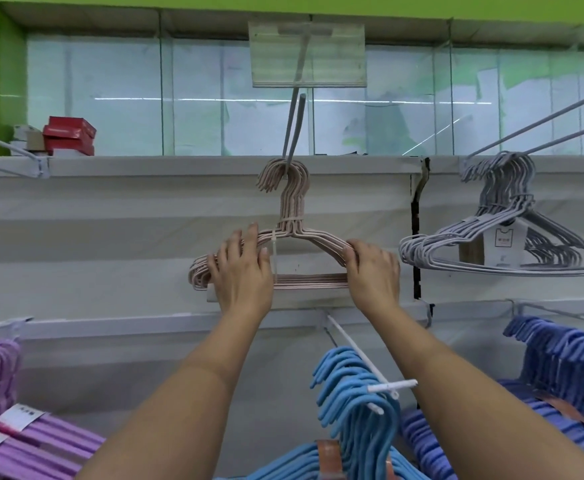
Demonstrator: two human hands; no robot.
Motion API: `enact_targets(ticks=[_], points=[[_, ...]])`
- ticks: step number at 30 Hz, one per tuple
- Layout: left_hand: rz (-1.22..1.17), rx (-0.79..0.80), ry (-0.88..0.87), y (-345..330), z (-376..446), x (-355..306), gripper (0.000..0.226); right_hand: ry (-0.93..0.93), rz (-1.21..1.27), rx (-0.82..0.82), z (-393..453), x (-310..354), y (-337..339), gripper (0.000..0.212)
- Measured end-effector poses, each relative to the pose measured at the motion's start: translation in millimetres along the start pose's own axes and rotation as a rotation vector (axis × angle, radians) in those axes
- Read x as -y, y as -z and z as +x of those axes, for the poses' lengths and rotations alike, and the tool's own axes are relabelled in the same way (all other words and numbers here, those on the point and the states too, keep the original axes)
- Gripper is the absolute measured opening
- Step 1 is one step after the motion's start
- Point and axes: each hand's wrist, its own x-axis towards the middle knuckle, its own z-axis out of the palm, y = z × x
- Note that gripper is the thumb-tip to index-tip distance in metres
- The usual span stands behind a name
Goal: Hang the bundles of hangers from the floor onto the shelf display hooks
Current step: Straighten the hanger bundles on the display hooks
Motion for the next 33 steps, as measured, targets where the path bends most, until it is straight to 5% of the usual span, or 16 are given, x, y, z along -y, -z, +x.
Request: enact_targets(ticks=[10, 17, 22, 33], points=[[0.005, 0.083, -0.012, 18, -41, -2, 0.053, 0.143, -0.016, 0.012, -34, -8, 25, 0.044], [-0.103, -0.008, 0.027, 48, -85, -44, 0.041, 0.187, 0.059, 0.173, -74, -44, 74, 0.043], [-0.15, -0.046, 0.196, 92, -106, -91, 0.035, 0.175, 0.071, 0.252, -94, -77, 127, 0.044], [0.043, -0.114, 0.122, 133, -132, -169, 0.034, 0.115, 0.023, 0.159, -85, -147, 230, 0.039]])
